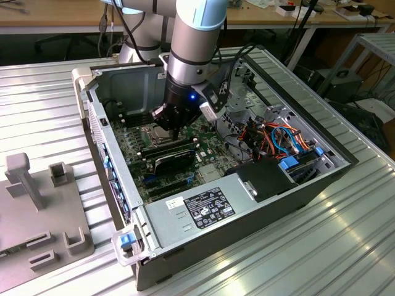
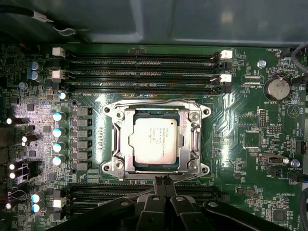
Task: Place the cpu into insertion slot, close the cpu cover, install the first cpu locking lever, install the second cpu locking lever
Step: 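Install the second cpu locking lever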
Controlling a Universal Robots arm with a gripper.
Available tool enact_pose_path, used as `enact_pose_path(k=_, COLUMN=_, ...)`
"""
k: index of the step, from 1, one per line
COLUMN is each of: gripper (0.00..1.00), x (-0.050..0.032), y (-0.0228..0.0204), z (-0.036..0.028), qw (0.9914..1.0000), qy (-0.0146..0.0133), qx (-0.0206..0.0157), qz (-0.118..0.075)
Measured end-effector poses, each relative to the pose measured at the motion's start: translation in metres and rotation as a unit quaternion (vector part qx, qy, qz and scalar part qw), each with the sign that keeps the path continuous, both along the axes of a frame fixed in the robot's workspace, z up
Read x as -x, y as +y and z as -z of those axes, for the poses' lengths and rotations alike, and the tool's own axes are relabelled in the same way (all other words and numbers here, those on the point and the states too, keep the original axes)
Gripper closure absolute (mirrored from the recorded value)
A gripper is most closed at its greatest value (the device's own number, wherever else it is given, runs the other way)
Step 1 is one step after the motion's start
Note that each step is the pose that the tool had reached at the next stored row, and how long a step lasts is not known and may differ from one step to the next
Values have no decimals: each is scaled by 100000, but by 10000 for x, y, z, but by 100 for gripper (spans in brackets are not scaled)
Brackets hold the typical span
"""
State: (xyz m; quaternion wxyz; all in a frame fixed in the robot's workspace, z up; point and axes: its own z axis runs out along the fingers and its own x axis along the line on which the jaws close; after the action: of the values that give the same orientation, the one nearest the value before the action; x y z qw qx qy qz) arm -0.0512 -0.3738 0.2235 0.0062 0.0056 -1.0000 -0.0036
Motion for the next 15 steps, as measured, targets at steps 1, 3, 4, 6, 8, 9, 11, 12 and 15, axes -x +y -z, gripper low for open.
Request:
enact_pose_path(k=1, gripper=89, x=0, y=-1, z=-10, qw=100000, qy=4, qx=3, qz=2)
enact_pose_path(k=3, gripper=89, x=-1, y=-18, z=-12, qw=100000, qy=0, qx=-6, qz=-11)
enact_pose_path(k=4, gripper=89, x=0, y=-27, z=-12, qw=100000, qy=0, qx=5, qz=-1)
enact_pose_path(k=6, gripper=89, x=0, y=-42, z=-12, qw=100000, qy=-3, qx=-2, qz=-5)
enact_pose_path(k=8, gripper=89, x=12, y=-55, z=-12, qw=100000, qy=-7, qx=0, qz=10)
enact_pose_path(k=9, gripper=89, x=25, y=-59, z=-12, qw=100000, qy=-6, qx=3, qz=1)
enact_pose_path(k=11, gripper=89, x=55, y=-63, z=-11, qw=100000, qy=-5, qx=-1, qz=-14)
enact_pose_path(k=12, gripper=89, x=73, y=-63, z=-11, qw=100000, qy=-4, qx=4, qz=-11)
enact_pose_path(k=15, gripper=89, x=142, y=-63, z=-6, qw=100000, qy=-2, qx=15, qz=-5)
